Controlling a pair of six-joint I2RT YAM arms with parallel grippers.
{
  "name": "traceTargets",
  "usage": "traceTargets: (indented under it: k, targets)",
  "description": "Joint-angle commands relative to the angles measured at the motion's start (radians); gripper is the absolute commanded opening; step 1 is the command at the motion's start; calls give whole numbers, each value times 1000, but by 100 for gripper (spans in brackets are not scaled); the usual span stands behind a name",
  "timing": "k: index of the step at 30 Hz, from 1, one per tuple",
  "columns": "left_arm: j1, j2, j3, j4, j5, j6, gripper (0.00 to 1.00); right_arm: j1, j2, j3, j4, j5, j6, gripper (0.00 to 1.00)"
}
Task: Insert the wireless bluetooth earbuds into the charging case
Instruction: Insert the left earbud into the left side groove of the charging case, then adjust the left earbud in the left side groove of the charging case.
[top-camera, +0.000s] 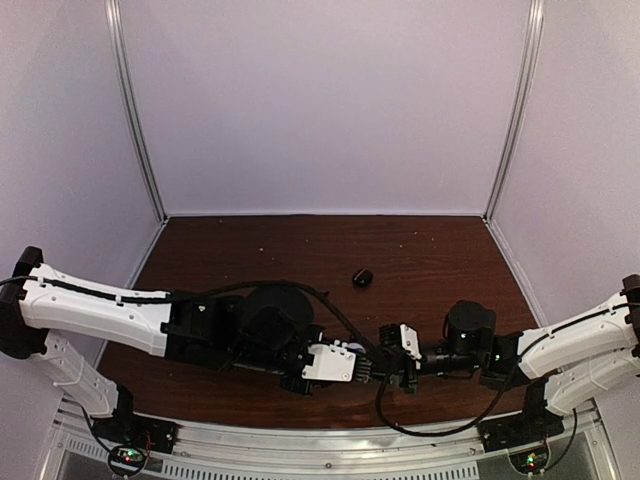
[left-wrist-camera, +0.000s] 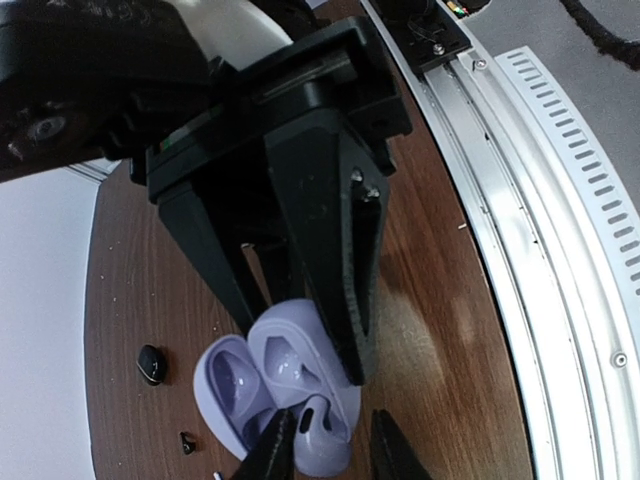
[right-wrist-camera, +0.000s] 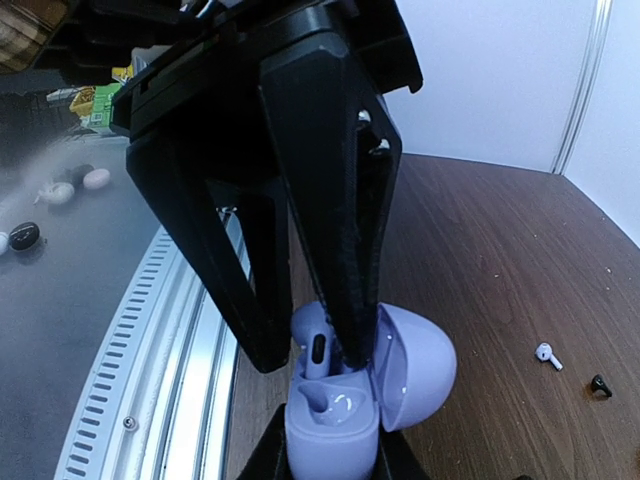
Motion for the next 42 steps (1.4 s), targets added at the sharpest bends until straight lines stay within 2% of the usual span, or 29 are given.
traceTargets:
  k: [1, 11, 14, 19, 22, 30, 39, 42]
  targets:
    - [-6, -10, 28, 11, -40, 13, 30, 3, 5, 15, 69, -28, 21, 10]
    - [-13, -102, -16, 90, -53, 19, 42, 3, 14, -4, 95, -27, 37, 10]
    - [-20, -117, -21, 102, -43, 30, 43, 3, 16, -5, 97, -26, 38, 10]
    - [-23, -160, -49, 138, -4, 10, 42, 3, 13, -9, 108, -18, 46, 10]
    - [-21, -214, -102, 199, -17, -46, 37, 3, -4, -24, 151, -5, 73, 10]
    - [5, -290, -234, 313, -23, -230, 38, 1, -37, -28, 208, -12, 135, 10]
    - [14, -261, -201, 343, -12, -280, 38, 1, -49, -20, 201, -22, 147, 10]
    - [14, -253, -187, 341, 1, -276, 41, 1, -46, -18, 201, -21, 150, 10]
